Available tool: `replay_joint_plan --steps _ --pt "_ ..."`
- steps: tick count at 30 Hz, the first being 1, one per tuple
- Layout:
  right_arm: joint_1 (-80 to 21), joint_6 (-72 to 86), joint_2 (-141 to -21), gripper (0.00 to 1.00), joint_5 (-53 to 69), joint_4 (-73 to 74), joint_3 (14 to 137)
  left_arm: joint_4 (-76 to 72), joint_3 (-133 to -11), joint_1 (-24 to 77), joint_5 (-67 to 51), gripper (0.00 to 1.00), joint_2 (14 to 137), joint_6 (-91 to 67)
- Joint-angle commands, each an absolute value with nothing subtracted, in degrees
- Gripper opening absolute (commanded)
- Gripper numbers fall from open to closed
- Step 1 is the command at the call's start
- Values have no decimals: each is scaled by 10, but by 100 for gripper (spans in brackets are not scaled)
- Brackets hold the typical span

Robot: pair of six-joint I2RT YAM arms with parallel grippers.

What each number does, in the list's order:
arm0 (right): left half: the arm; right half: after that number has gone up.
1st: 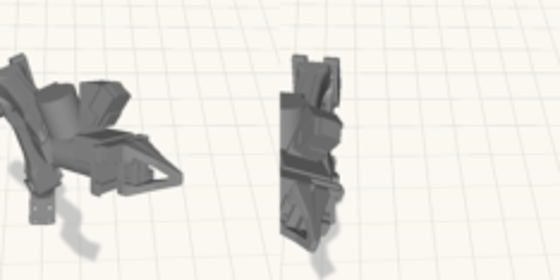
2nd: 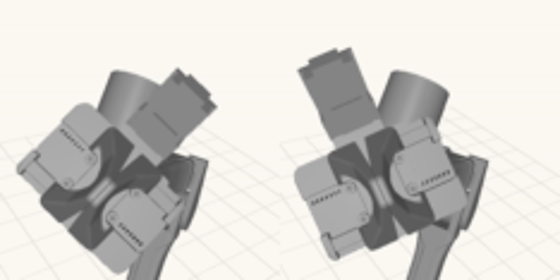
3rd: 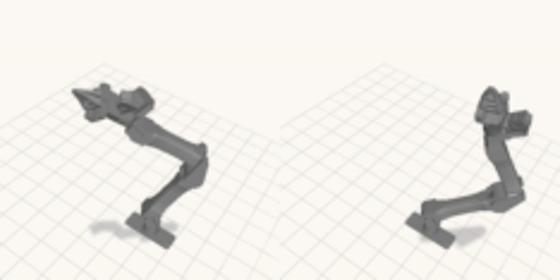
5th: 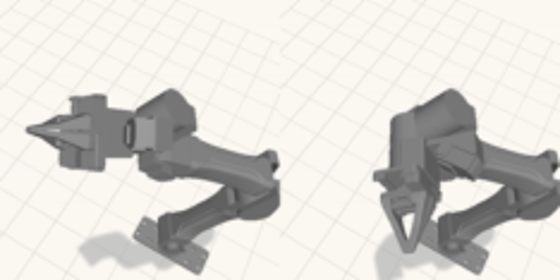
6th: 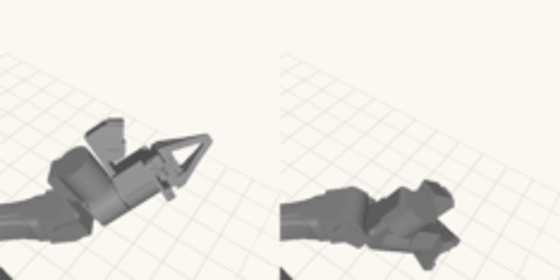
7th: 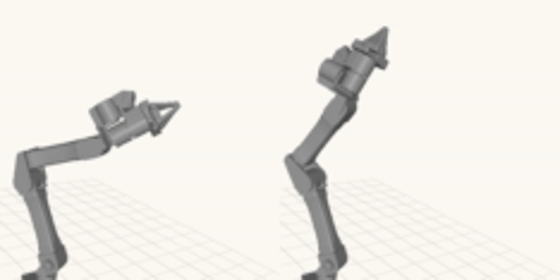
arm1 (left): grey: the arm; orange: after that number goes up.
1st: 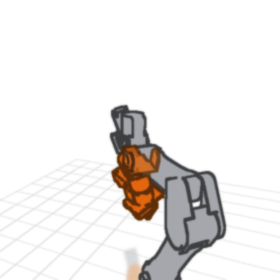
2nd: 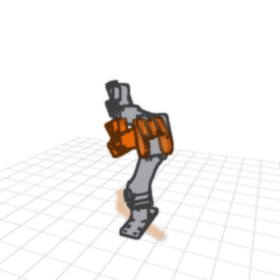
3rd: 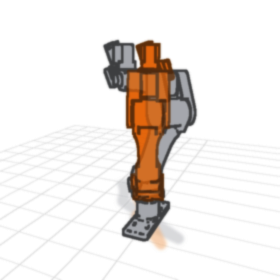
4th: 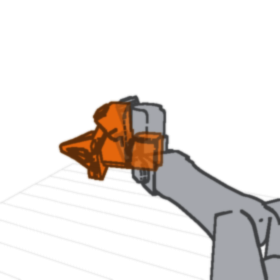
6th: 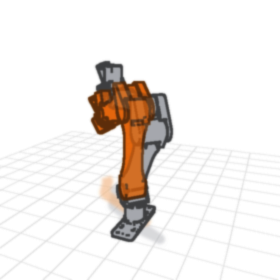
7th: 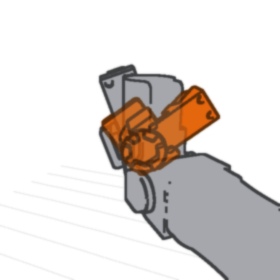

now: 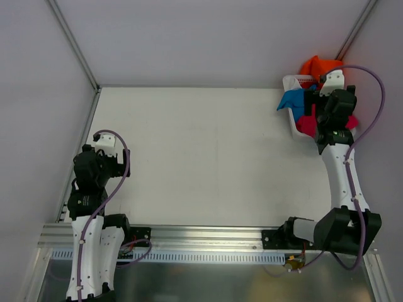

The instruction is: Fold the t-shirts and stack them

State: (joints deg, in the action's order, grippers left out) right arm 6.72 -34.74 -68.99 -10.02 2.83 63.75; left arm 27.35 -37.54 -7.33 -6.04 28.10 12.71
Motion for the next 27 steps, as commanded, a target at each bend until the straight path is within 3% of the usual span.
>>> replay_joint_plan --steps 1,6,7,11,12,15,24,27 --pt "69 -360 -737 99 -89 -68 702 275 -375 -81 -80 99 280 133" --pt "82 -379 -886 99 -96 -106 808 275 -374 -83 -82 99 279 134" --pt "83 -388 -968 99 -111 -95 846 275 -374 -83 -83 99 283 134" --pt "84 -451 -1233 97 -204 60 1133 279 -376 -83 -85 99 292 135" --pt "85 -472 -1285 98 -226 79 1251 278 -376 -84 -84 99 292 135" --pt "86 -555 -1433 99 -284 91 1364 280 -376 -88 -88 99 285 135" --pt "108 -568 -1464 99 -256 57 1272 284 -377 -97 -105 99 295 139" --pt "106 -640 -1471 99 -311 -47 1233 286 -381 -96 -116 99 305 140"
